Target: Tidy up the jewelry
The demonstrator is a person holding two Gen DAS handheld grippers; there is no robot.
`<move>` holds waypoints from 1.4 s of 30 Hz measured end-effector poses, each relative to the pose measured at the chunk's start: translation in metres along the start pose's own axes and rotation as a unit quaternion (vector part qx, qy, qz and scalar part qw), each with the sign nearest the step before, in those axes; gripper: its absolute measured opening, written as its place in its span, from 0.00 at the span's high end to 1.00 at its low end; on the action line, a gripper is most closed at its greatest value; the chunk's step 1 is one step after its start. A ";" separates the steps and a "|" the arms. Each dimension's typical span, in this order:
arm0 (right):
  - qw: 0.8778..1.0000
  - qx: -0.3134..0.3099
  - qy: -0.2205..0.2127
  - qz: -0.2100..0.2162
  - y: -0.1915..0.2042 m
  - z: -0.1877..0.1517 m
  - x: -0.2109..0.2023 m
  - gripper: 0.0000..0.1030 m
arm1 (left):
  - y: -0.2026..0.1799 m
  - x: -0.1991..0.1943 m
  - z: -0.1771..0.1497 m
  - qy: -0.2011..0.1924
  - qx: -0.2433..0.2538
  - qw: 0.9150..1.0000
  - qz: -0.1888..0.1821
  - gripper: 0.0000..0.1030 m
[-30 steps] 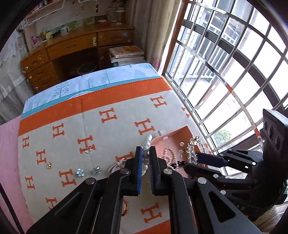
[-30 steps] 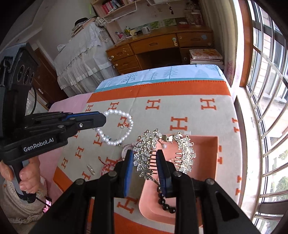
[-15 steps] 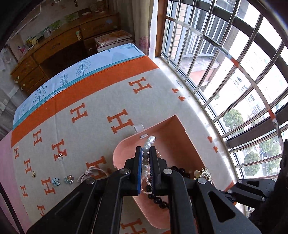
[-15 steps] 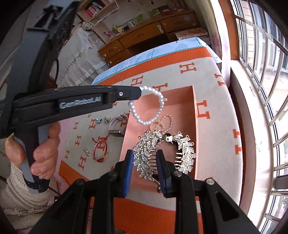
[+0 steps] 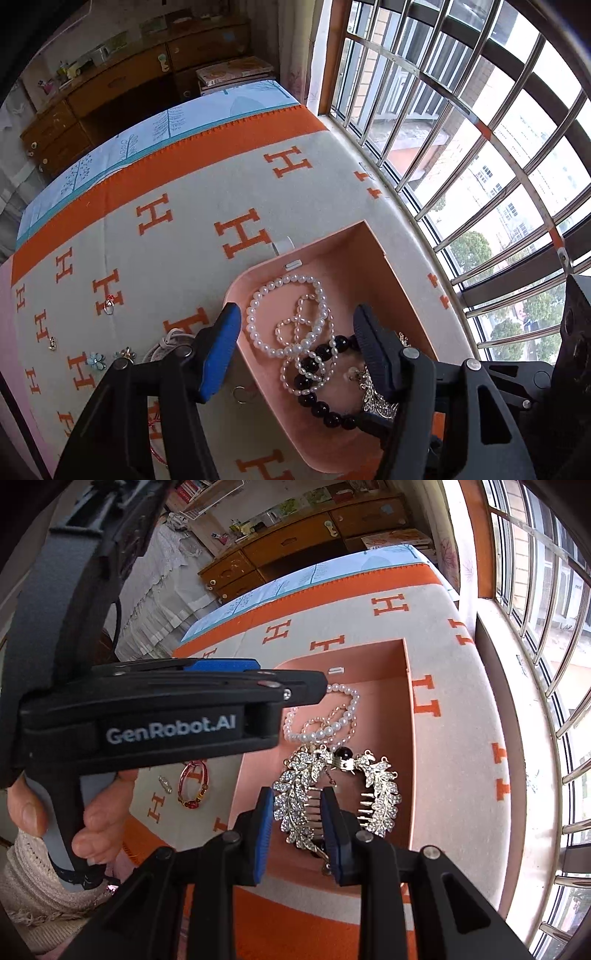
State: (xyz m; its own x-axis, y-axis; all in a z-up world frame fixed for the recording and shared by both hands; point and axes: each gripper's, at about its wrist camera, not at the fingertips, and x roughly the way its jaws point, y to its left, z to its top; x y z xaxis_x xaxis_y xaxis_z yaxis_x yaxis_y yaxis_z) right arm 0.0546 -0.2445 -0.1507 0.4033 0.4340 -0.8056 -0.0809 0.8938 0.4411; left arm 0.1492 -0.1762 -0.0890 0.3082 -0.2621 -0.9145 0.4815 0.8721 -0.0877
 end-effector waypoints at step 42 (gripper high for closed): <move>0.989 -0.067 -0.070 -0.109 0.089 -0.001 -0.004 0.50 | 0.138 -0.095 -0.140 -0.143 -0.178 0.969 0.097 0.21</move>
State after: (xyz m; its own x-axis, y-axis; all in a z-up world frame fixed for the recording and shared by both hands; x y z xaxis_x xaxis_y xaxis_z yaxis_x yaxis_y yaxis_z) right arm 0.0452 -0.1669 -0.1084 0.5460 0.2176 -0.8091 -0.0940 0.9755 0.1990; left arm 0.0715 0.0264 -0.0690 0.6045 -0.1383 -0.7845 0.0933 0.9903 -0.1026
